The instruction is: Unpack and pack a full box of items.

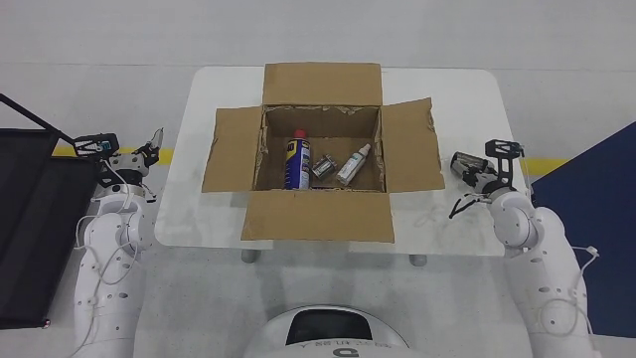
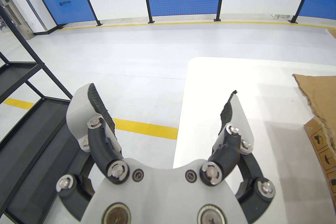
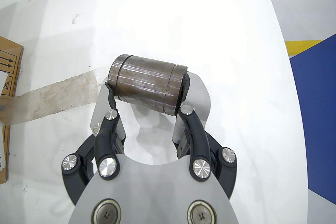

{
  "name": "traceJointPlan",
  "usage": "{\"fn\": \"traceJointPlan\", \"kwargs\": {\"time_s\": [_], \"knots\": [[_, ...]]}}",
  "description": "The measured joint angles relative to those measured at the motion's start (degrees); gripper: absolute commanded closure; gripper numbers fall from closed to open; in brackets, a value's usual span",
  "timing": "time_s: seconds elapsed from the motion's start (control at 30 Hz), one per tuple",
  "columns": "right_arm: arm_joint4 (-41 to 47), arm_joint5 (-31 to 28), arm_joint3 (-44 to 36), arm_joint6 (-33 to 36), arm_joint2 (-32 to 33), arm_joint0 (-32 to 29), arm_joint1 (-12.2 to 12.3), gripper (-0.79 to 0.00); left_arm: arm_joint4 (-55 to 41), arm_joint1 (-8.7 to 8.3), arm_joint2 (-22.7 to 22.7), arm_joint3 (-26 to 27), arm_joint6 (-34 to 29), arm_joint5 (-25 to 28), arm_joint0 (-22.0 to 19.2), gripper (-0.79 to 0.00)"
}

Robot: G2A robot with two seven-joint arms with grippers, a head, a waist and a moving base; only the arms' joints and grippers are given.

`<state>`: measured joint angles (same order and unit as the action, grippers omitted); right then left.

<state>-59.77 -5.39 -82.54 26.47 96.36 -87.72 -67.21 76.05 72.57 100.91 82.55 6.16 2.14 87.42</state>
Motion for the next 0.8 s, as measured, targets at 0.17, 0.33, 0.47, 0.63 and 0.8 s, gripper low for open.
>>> {"fn": "traceJointPlan", "kwargs": {"time_s": [0.17,0.33,0.47,0.63,0.8], "knots": [[0.13,-0.05,-0.29,-0.04,0.06,-0.29,0.05,-0.566,0.00,0.00,0.00,0.00,0.00,0.00,0.00,-0.785],[0.15,0.17,-0.54,-0.08,0.01,-0.58,0.09,-0.560,0.00,0.00,0.00,0.00,0.00,0.00,0.00,-0.785],[0.17,0.38,-0.81,-0.27,0.11,-0.95,0.12,-0.610,0.00,0.00,0.00,0.00,0.00,0.00,0.00,-0.785],[0.21,0.36,-1.50,-0.46,0.15,-1.57,0.16,-0.785,0.00,0.00,0.00,0.00,0.00,0.00,0.00,-0.785],[-0.02,0.68,-2.02,-0.45,-0.16,-1.83,0.16,-0.785,0.00,0.00,0.00,0.00,0.00,0.00,0.00,-0.785]]}}
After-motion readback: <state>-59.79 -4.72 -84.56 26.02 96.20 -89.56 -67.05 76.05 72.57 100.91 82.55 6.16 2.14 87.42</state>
